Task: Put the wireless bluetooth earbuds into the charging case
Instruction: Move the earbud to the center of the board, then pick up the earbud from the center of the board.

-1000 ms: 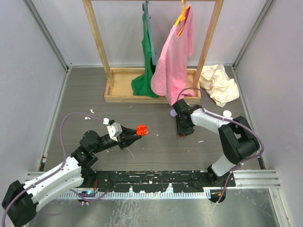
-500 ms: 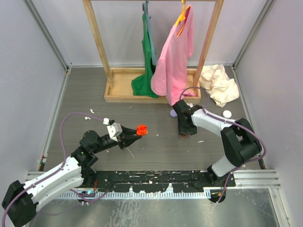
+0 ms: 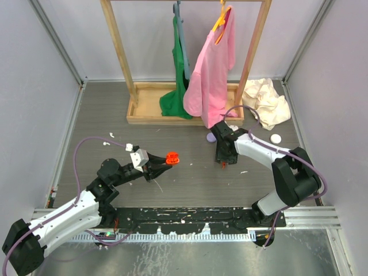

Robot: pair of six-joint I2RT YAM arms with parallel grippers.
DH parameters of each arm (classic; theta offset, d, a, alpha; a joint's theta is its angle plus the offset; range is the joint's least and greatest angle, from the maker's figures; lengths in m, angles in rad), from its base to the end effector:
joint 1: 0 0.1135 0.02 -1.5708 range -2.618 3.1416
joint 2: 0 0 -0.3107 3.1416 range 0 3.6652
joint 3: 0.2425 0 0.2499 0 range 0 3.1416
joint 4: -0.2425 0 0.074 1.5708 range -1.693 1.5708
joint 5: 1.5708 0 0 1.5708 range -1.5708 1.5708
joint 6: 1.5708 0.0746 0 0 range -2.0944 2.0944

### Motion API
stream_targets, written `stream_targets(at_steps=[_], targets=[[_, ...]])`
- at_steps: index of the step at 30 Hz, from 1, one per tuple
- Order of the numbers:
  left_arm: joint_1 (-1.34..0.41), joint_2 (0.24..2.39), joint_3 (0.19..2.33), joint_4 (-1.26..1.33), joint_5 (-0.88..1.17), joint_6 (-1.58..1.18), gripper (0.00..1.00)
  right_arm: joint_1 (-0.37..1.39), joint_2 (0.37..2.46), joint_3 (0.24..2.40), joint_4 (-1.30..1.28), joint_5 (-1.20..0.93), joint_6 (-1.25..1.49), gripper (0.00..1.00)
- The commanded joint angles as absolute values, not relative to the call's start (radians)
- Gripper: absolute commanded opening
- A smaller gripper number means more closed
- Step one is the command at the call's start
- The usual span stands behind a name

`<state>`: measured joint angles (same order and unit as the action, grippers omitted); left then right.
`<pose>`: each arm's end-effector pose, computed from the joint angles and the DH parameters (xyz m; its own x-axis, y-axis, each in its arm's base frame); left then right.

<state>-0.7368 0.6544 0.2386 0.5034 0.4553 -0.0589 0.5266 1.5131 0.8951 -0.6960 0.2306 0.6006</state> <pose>0.0965 -0.1319 0.2719 0.0101 -0.0805 -0.9967 0.9301 0.3667 -0.0202 0.2436 0.1219 0.1902 -0.9380 0.0911 -0.3345 0.1103 0.9931 -0.0388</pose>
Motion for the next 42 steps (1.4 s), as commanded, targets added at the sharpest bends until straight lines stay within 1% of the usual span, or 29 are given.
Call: stream_targets(at_steps=[1,15,24,35,42], targets=[[-0.737,0.647,0.249,0.541,0.442,-0.044,0.03,0.535,1.517,0.898,-0.658,0.245,0.693,0.48],[-0.738,0.650,0.250,0.541,0.445,-0.044,0.03,0.536,1.598,0.890,-0.640,0.279,0.702,0.37],[-0.738,0.650,0.250,0.541,0.445,-0.046,0.03,0.534,1.605,0.872,-0.617,0.236,0.697,0.31],[-0.737,0.643,0.250,0.537,0.443,-0.046,0.03,0.541,1.549,0.824,-0.544,0.227,0.657,0.22],[-0.737,0.638,0.249,0.532,0.435,-0.041,0.03,0.600,1.455,0.822,-0.501,0.288,0.624,0.23]])
